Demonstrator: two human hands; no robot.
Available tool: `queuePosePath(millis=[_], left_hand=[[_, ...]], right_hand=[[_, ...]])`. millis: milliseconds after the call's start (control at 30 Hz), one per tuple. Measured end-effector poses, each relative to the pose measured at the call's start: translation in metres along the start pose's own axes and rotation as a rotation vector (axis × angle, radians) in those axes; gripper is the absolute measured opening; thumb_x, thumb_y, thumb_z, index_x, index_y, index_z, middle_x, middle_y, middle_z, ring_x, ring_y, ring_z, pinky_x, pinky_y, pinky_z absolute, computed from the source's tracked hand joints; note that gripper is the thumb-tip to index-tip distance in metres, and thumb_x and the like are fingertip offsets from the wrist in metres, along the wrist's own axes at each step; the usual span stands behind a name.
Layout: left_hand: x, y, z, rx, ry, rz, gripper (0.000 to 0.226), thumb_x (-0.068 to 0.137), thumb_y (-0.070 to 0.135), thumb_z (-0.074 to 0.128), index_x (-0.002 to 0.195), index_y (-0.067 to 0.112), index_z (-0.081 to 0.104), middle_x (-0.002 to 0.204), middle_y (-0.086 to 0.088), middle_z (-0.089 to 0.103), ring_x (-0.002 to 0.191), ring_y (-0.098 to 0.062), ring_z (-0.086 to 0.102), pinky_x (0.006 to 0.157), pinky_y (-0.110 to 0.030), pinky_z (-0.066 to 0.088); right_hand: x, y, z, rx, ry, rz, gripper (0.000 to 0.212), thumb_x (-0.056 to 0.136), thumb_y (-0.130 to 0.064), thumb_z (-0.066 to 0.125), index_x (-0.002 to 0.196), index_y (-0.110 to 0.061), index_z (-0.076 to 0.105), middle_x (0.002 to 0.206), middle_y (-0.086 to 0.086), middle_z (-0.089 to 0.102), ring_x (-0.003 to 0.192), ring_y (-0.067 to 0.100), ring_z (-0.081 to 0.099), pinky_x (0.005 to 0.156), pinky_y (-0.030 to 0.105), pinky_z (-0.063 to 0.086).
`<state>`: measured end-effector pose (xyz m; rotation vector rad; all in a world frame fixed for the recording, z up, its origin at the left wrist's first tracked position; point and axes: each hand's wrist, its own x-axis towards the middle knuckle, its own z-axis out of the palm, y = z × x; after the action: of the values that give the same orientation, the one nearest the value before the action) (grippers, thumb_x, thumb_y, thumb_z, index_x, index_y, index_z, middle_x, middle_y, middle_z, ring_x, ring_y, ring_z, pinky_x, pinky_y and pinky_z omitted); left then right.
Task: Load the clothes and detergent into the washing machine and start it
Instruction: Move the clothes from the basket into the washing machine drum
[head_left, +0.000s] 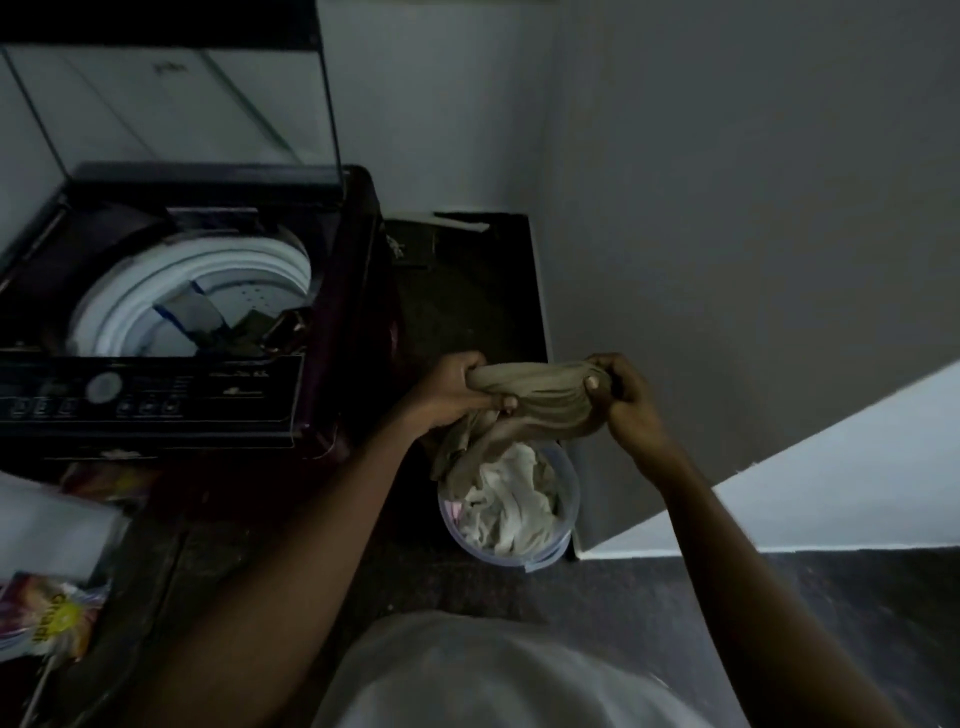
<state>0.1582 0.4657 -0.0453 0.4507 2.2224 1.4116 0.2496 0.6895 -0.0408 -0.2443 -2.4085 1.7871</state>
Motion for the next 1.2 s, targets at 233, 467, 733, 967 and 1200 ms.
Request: queuePosePath(millis=[233, 467, 733, 967, 1200], left_hand=[[0.018, 0.052, -0.008, -0.034, 0.007, 0.179, 0.039, 0.078, 0.008, 0.081, 0.072, 0.019, 0.043, 0.069, 0.004, 0.046, 0.062, 0.003, 0.043, 0.056, -0.019, 0.035], [0.026, 0.067, -0.021, 0.011, 0.063, 0.239, 0.041, 0.071, 0.017, 0.087, 0.077, 0.022, 0.047, 0.077, 0.004, 0.054, 0.074, -0.009, 0.050, 0.065, -0.027, 0.040], [0.014, 0.031, -0.004, -0.074, 0.069, 0.142, 0.088, 0.061, 0.020, 0.094, 0.135, 0.023, 0.047, 0.125, 0.009, 0.060, 0.113, -0.005, 0.060, 0.091, -0.024, 0.054], [0.012, 0.016, 0.018, -0.367, 0.243, -0.022, 0.045, 0.074, 0.013, 0.086, 0.114, 0.014, 0.067, 0.111, -0.002, 0.073, 0.105, -0.017, 0.068, 0.086, -0.025, 0.055], [0.005, 0.034, -0.023, -0.447, 0.392, 0.003, 0.023, 0.098, 0.015, 0.057, 0.118, 0.021, 0.065, 0.096, 0.002, 0.069, 0.074, -0.004, 0.064, 0.057, -0.014, 0.048]], right_hand=[[0.019, -0.027, 0.001, -0.037, -0.137, -0.039, 0.059, 0.069, -0.015, 0.085, 0.121, -0.026, 0.058, 0.118, -0.015, 0.060, 0.107, -0.007, 0.055, 0.080, 0.007, 0.043], [0.042, -0.038, 0.024, -0.056, -0.131, -0.143, 0.014, 0.090, -0.003, 0.062, 0.093, -0.017, 0.063, 0.085, -0.007, 0.064, 0.074, -0.007, 0.059, 0.069, 0.016, 0.047], [0.072, -0.083, 0.025, -0.159, -0.098, -0.280, 0.036, 0.079, 0.010, 0.041, 0.095, -0.016, 0.060, 0.091, -0.001, 0.062, 0.087, 0.015, 0.058, 0.073, 0.023, 0.046], [0.085, -0.146, 0.033, 0.392, -0.037, -0.053, 0.027, 0.096, 0.003, 0.041, 0.095, -0.015, 0.062, 0.087, 0.003, 0.066, 0.078, 0.015, 0.062, 0.063, 0.023, 0.053], [0.091, -0.104, -0.018, 0.497, 0.239, 0.040, 0.029, 0.098, -0.007, 0.047, 0.124, -0.014, 0.055, 0.115, 0.012, 0.064, 0.093, 0.026, 0.064, 0.073, 0.038, 0.057]])
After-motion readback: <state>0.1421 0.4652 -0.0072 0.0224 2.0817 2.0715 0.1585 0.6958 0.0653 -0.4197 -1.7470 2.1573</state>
